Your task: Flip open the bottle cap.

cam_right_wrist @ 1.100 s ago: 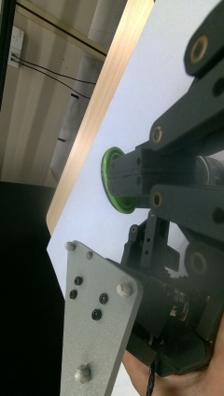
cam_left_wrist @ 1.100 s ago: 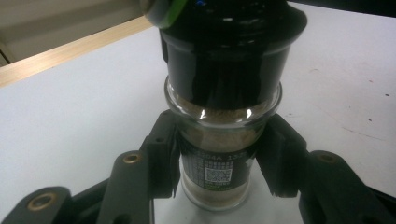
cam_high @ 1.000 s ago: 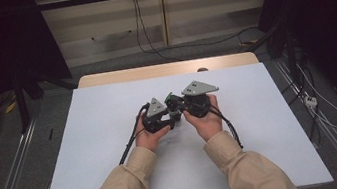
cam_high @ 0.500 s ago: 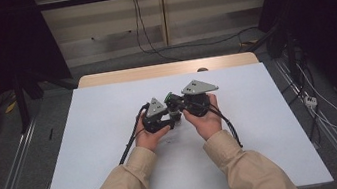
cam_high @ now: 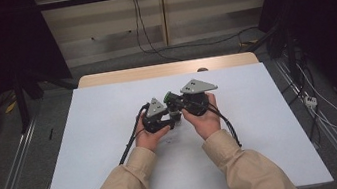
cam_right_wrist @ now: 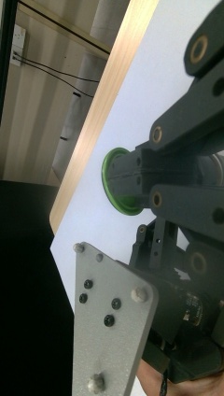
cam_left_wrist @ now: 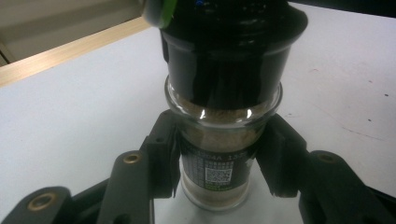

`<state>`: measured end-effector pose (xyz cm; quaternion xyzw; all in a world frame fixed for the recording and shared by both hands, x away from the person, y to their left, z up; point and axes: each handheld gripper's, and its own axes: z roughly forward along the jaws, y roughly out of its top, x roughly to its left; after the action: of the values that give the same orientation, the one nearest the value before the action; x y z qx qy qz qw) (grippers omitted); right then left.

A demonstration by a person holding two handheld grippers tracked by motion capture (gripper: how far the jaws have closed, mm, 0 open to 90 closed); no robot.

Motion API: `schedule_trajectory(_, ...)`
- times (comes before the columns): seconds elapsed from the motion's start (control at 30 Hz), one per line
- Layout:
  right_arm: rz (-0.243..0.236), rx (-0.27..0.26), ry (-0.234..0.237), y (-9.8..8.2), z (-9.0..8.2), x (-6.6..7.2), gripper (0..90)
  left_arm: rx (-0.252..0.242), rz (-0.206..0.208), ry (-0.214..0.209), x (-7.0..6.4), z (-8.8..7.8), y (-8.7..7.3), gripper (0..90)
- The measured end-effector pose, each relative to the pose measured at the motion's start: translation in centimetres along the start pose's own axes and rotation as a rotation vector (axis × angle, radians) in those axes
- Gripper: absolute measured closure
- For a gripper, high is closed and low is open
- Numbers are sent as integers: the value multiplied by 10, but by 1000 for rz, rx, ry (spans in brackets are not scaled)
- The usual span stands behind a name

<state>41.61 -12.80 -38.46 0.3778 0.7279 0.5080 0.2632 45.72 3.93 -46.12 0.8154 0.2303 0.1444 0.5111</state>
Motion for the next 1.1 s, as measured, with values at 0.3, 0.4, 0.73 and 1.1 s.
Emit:
schedule_trajectory(0.3, -12, 1, 0, 2, 2, 1, 900, 2, 5, 0, 0, 0, 0, 534)
schedule_trajectory(0.4, -11, 0, 0, 2, 3, 1, 900, 2, 3, -1, 0, 0, 0, 534)
schedule_trajectory(0.73, -13, -2, 1, 4, 5, 1, 900, 1, 6, 0, 0, 0, 0, 534)
schedule_trajectory(1.1, -12, 1, 1, 3, 7, 0, 900, 2, 2, 0, 0, 0, 0, 534)
